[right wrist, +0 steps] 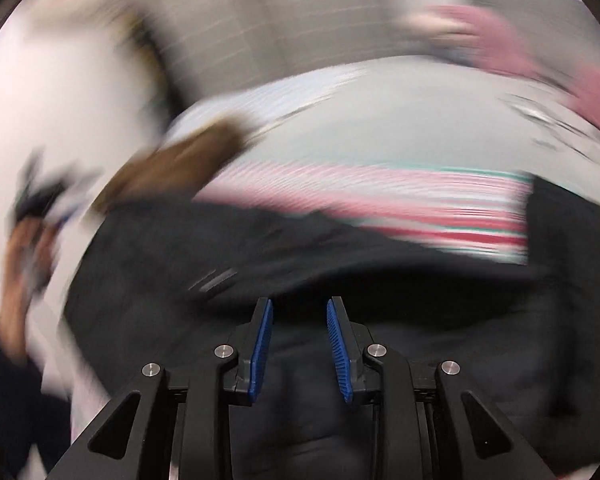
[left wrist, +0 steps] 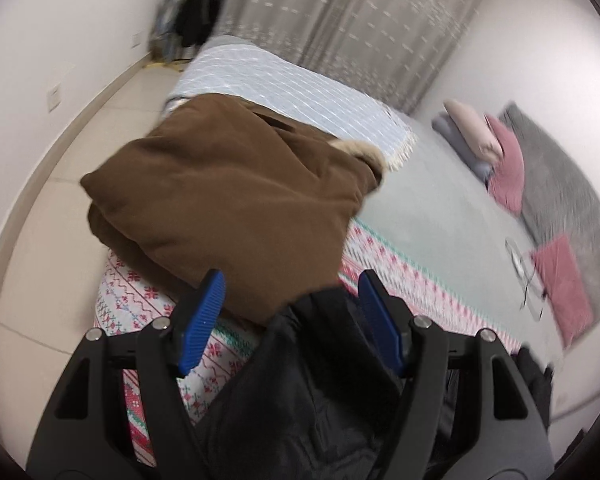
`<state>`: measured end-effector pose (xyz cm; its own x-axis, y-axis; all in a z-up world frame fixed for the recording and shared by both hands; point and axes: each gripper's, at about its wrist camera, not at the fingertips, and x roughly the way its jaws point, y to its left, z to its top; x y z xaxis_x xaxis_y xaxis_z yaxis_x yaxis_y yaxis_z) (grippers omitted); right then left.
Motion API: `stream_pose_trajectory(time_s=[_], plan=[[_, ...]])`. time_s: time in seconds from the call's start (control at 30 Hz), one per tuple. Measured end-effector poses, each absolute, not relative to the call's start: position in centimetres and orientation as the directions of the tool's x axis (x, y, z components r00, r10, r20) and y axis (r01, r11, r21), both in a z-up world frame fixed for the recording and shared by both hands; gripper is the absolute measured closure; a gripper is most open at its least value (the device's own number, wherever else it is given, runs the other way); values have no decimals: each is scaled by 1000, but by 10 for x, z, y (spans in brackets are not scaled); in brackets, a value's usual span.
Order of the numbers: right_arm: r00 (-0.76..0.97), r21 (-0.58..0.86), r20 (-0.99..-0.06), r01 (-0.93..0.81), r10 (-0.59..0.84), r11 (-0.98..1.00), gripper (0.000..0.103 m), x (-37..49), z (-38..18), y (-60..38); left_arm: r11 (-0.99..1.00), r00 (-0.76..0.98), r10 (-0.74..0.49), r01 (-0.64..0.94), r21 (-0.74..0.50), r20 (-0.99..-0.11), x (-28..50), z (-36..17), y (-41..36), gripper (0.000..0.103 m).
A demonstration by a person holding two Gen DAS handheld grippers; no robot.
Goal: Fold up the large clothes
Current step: 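Lower the black jacket onto the blanket with both tools and release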
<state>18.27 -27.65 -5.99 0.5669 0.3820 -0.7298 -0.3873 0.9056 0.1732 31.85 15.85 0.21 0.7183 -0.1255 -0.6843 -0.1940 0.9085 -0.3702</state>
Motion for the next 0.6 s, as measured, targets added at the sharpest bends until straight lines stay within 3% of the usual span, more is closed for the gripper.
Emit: stream_pose_trajectory(time_s=[0.1, 0.2, 0.4, 0.6], plan=[[488, 120, -793, -461, 365, 879, 75, 196, -83, -225, 916, 704, -167, -149, -373, -690, 320, -1, 148, 33], [520, 44, -810, -409, 272, 912, 75, 229, -98, -199, 902, 707, -190, -147, -405, -681, 318, -2, 153, 33], [601, 235, -739, -192, 304, 953, 75, 281, -99, -243, 890, 731, -189, -155, -429, -656, 316, 2, 158, 33], [608, 259, -766, -8, 210, 966, 75, 308, -116, -273, 914, 698, -205, -115, -390, -686, 323, -10, 136, 33]])
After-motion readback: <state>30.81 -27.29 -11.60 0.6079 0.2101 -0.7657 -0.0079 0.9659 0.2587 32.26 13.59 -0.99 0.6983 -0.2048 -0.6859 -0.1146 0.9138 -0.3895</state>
